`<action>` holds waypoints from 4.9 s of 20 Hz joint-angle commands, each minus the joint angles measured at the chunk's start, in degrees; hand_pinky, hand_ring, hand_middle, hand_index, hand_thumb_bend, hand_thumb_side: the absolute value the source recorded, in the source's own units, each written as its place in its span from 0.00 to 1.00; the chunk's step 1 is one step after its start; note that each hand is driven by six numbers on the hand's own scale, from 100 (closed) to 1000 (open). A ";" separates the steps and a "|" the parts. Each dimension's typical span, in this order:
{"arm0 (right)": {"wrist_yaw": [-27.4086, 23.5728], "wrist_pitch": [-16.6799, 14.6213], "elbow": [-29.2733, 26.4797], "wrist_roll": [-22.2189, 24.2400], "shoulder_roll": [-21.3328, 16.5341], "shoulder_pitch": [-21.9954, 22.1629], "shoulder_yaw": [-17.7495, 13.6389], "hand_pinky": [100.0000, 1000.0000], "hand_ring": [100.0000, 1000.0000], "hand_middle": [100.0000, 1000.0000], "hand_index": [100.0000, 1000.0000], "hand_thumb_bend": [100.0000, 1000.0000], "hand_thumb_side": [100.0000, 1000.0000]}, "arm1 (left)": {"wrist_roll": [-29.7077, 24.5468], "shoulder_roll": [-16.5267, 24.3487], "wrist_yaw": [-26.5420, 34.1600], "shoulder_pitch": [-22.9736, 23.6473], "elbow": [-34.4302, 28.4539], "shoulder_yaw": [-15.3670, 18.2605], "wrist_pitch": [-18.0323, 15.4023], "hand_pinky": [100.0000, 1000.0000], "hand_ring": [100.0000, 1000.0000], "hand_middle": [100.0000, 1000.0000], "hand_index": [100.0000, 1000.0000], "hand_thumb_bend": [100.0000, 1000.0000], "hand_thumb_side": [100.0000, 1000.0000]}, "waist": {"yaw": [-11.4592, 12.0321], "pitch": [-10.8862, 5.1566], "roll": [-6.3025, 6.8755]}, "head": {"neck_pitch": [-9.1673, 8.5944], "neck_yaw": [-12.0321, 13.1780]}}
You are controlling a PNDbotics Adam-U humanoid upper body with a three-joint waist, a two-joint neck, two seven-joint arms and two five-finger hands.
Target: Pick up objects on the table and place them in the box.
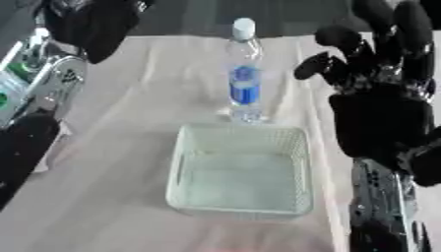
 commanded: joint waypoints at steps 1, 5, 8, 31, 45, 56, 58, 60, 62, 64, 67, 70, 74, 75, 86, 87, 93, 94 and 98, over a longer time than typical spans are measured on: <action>-0.49 -0.76 -1.05 1.21 -0.16 -1.11 0.37 0.65 0.81 0.87 0.91 0.00 1.00 | -1.45 0.68 -1.04 -1.06 -0.05 0.14 -0.76 1.00 1.00 1.00 0.99 0.75 0.65 | -0.38 -0.57 0.06 | -1.18 0.89; -0.93 -0.47 -1.05 1.56 -0.22 -1.69 0.57 0.65 0.81 0.87 0.92 0.00 1.00 | -3.58 1.24 -1.62 -0.78 -0.25 0.13 -1.53 1.00 1.00 1.00 0.99 0.74 0.65 | -1.60 0.36 0.16 | -2.26 2.06; -1.37 -0.08 -1.05 1.95 -0.20 -2.41 0.84 0.65 0.81 0.88 0.92 0.00 1.00 | -5.88 2.27 -2.48 -0.17 -0.67 -0.27 -2.15 1.00 1.00 1.00 0.99 0.74 0.65 | -2.80 1.12 0.24 | -3.24 2.90; -2.78 0.74 0.29 4.95 -1.82 -6.51 1.05 0.65 0.82 0.88 0.92 0.00 1.00 | -20.59 11.06 2.18 3.17 -2.95 -2.27 -4.40 1.00 1.00 1.00 1.00 0.75 0.77 | -8.26 4.29 1.61 | -6.88 4.73; -3.02 0.81 1.24 6.08 -2.29 -6.26 0.97 0.65 0.82 0.89 0.92 0.00 1.00 | -23.62 12.84 1.12 1.57 -0.13 1.46 -5.46 1.00 1.00 1.00 1.00 0.73 0.74 | -6.88 4.02 1.36 | -9.22 5.29; -3.19 0.80 1.62 6.75 -2.44 -6.13 1.05 0.66 0.82 0.89 0.93 0.00 1.00 | -27.24 11.75 0.76 -1.28 4.37 3.06 -6.03 1.00 1.00 1.00 0.99 0.73 0.74 | -6.84 3.84 1.41 | -11.02 5.17; -3.17 0.77 1.73 6.88 -2.54 -6.11 1.03 0.66 0.82 0.89 0.93 0.00 1.00 | -28.01 11.21 0.90 -2.07 5.87 3.53 -6.21 1.00 1.00 1.00 0.99 0.73 0.74 | -6.79 3.86 1.40 | -11.17 5.12; -3.20 0.78 1.82 7.02 -2.63 -6.08 1.00 0.66 0.82 0.89 0.93 0.00 1.00 | -28.88 10.62 1.32 -2.98 7.57 4.09 -6.34 1.00 1.00 1.00 0.98 0.71 0.77 | -6.72 3.87 1.39 | -11.29 5.05; -3.24 0.78 1.88 7.16 -2.71 -6.06 0.99 0.66 0.82 0.89 0.93 0.00 1.00 | -29.45 10.04 1.60 -3.87 9.28 4.63 -6.54 1.00 1.00 1.00 0.98 0.73 0.74 | -6.66 3.88 1.38 | -11.36 5.03; -3.28 0.76 1.95 7.28 -2.76 -6.04 0.95 0.66 0.82 0.89 0.93 0.00 1.00 | -29.83 9.55 1.92 -4.66 10.85 5.05 -6.78 1.00 1.00 1.00 0.98 0.73 0.74 | -6.63 3.85 1.34 | -11.37 4.97; -3.28 0.75 2.08 7.45 -2.79 -5.94 0.91 0.66 0.82 0.89 0.93 0.00 1.00 | -30.18 9.00 2.06 -5.76 13.11 5.42 -7.05 1.00 1.00 1.00 0.98 0.73 0.74 | -6.55 3.73 1.31 | -11.32 4.87; -3.27 0.77 2.15 7.57 -2.84 -5.77 0.88 0.66 0.82 0.89 0.93 0.00 1.00 | -30.53 8.73 1.94 -6.40 14.57 5.49 -7.29 1.00 1.00 1.00 0.97 0.73 0.74 | -6.45 3.59 1.36 | -11.30 4.70; -3.24 0.92 2.09 7.51 -2.77 -5.40 0.90 0.66 0.82 0.89 0.93 0.00 1.00 | -30.88 8.63 1.76 -6.80 15.46 5.42 -7.34 1.00 0.99 1.00 0.97 0.72 0.75 | -6.41 3.24 1.51 | -11.30 4.38; -3.23 0.98 2.05 7.47 -2.75 -5.28 0.90 0.66 0.82 0.89 0.93 0.00 1.00 | -30.97 8.65 1.80 -6.88 15.51 5.39 -7.36 1.00 0.99 1.00 0.97 0.72 0.75 | -6.38 3.13 1.55 | -11.28 4.28; -3.46 1.68 1.41 7.17 -2.56 -4.82 1.31 0.66 0.82 0.89 0.93 0.00 1.00 | -32.01 7.55 2.10 -7.66 16.28 5.10 -7.11 1.00 0.99 1.00 0.97 0.72 0.75 | -6.68 2.83 1.96 | -12.93 3.84; -3.52 1.70 1.39 7.21 -2.60 -4.95 1.35 0.66 0.82 0.89 0.93 0.00 1.00 | -32.12 7.36 2.08 -7.73 16.36 5.05 -7.12 1.00 0.99 1.00 0.97 0.72 0.75 | -6.84 2.96 2.01 | -13.20 3.88; -4.08 1.84 1.31 7.52 -3.10 -5.78 1.48 0.66 0.82 0.89 0.93 0.00 1.00 | -32.86 6.42 1.66 -7.91 16.41 4.83 -7.29 1.00 1.00 1.00 0.97 0.73 0.75 | -7.73 4.00 2.29 | -14.02 4.19; -4.20 1.90 1.29 7.57 -3.22 -5.96 1.49 0.66 0.83 0.89 0.93 0.00 1.00 | -32.99 6.30 1.62 -7.90 16.34 4.80 -7.33 1.00 1.00 1.00 0.97 0.73 0.75 | -7.90 4.23 2.35 | -14.05 4.23; -4.61 2.22 1.21 7.71 -3.64 -6.46 1.46 0.66 0.83 0.90 0.93 0.00 1.00 | -33.49 5.98 1.65 -7.77 16.16 4.73 -7.43 1.00 1.00 1.00 0.97 0.73 0.75 | -8.44 4.90 2.58 | -14.21 4.38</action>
